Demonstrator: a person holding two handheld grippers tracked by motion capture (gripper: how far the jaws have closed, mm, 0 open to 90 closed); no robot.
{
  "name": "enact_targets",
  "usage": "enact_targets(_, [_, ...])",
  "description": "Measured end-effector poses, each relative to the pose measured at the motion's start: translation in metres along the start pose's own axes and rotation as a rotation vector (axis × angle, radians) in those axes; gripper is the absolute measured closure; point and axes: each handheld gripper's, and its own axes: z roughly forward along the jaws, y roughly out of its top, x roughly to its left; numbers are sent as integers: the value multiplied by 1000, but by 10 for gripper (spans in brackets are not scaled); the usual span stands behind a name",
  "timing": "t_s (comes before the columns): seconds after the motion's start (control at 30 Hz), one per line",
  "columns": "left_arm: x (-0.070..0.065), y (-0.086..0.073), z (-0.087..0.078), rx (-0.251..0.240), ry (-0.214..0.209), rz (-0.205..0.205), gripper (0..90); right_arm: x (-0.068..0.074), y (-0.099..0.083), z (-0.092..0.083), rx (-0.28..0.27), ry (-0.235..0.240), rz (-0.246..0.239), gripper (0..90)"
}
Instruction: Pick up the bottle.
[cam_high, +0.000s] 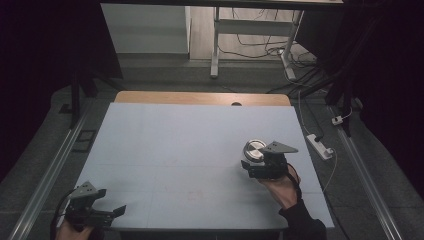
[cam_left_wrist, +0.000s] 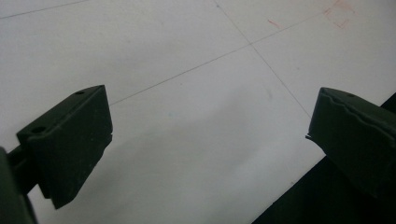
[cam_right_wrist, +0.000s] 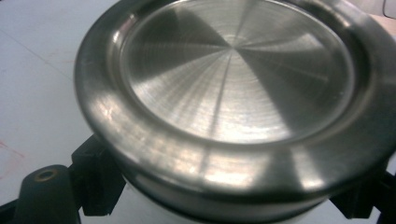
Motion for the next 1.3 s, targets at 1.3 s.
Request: enact_targets(1.3, [1,-1,0,-8,-10,-10,3,64,37,49,-1,201,-118,148])
